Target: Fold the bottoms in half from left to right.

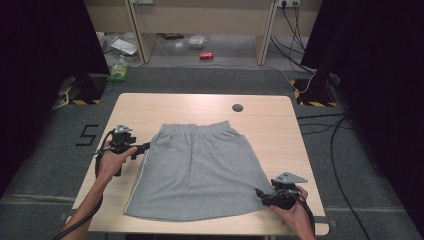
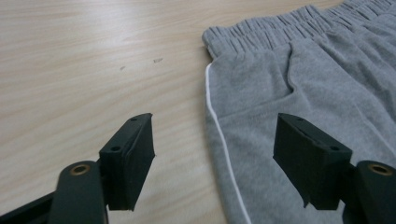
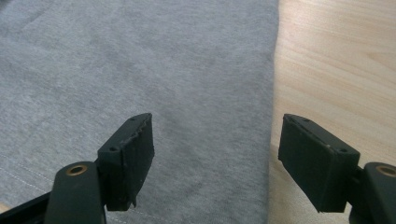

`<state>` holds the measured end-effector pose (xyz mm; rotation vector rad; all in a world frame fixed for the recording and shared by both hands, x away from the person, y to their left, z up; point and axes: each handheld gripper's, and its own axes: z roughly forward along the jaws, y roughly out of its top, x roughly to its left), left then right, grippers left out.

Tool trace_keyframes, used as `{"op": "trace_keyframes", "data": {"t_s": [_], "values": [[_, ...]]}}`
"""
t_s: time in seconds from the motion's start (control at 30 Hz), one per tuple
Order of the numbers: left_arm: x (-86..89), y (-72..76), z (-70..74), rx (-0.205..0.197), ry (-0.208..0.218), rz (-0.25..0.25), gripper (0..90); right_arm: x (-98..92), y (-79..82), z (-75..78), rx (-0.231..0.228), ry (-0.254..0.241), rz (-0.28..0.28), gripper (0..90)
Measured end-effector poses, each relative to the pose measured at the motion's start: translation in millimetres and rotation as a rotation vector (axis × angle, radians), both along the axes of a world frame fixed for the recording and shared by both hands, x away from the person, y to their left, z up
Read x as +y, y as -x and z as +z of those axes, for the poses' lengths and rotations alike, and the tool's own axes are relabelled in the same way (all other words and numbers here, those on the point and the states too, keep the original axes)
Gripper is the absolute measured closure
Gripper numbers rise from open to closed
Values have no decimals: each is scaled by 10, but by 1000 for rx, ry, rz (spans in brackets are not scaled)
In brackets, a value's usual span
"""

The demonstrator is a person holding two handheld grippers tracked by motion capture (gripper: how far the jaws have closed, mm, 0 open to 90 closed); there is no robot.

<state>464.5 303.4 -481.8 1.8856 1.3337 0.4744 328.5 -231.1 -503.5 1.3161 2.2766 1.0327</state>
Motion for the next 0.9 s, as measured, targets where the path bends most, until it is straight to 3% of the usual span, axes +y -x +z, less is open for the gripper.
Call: {"op": "trace_keyframes", "data": {"t_s": [0.1, 0.37, 0.67, 0.9], "values": [[-53, -116, 3, 1, 12, 5, 316, 0, -3, -5, 0, 0, 1, 271], [-162, -379, -56, 21, -6, 13, 362, 2, -9, -16, 4, 1, 2, 272], [-234, -597, -81, 40, 29, 35, 401, 8, -13, -28, 12, 2, 2, 273], [-379, -734, -111, 63, -1, 20, 425, 14, -11, -30, 16, 3, 3, 273]]}}
